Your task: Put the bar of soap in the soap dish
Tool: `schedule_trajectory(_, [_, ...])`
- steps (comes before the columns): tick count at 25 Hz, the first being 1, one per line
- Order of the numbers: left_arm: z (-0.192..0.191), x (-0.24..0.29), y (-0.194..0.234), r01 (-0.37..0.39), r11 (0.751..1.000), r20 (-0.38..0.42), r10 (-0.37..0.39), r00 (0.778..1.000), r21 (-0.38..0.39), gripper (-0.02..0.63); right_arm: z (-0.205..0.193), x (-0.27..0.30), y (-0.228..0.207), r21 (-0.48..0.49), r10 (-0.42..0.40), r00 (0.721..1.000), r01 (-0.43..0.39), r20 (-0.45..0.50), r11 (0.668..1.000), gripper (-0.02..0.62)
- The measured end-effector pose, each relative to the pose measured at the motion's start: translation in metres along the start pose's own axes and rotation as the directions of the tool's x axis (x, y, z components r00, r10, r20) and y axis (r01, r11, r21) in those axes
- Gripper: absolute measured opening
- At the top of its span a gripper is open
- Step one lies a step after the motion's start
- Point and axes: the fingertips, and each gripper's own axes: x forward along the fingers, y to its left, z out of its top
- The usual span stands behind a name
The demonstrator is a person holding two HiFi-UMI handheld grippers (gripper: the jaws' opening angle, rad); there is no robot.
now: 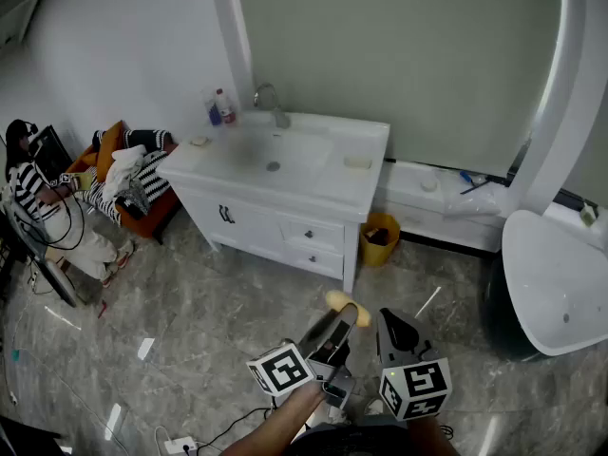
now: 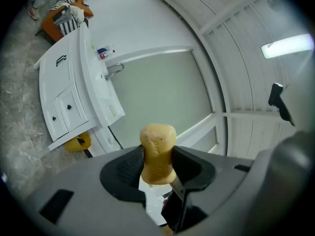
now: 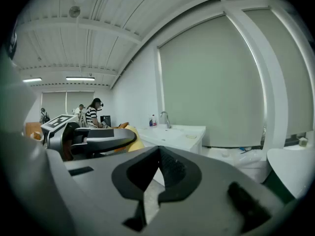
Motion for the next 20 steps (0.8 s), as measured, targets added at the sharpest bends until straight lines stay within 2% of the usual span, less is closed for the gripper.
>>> schedule_trajectory(4, [0.001, -0.009, 0.014, -0.063, 0.998, -0.009, 0.063, 0.998, -0.021, 0.183, -0.003, 0.003, 0.009, -0.002, 0.016, 1.000, -0.016, -0.010, 1.000, 0.012])
schedule_trajectory(9, [0.010, -0.007, 0.009, 0.001, 1.000, 0.012, 0.000, 1.000, -0.014, 0.183, -0.001, 0.009, 0.015, -0.015, 0.024, 1.000, -0.024, -0.008, 1.000, 0.012])
schedule_trajectory(16, [0.021, -0.003, 0.016, -0.022, 0.999, 0.023, 0.023, 0.999, -0.025, 0.183, 0.004, 0.019, 0.011, -0.054, 0.037, 0.999, -0.038, -0.019, 0.998, 0.012])
schedule_trajectory(20, [0.022, 0.008, 0.018, -0.012, 1.000, 0.027, 0.012, 1.000, -0.009, 0.183, 0.002, 0.025, 0.004, -0.066, 0.060, 0.998, -0.061, -0.018, 0.996, 0.012])
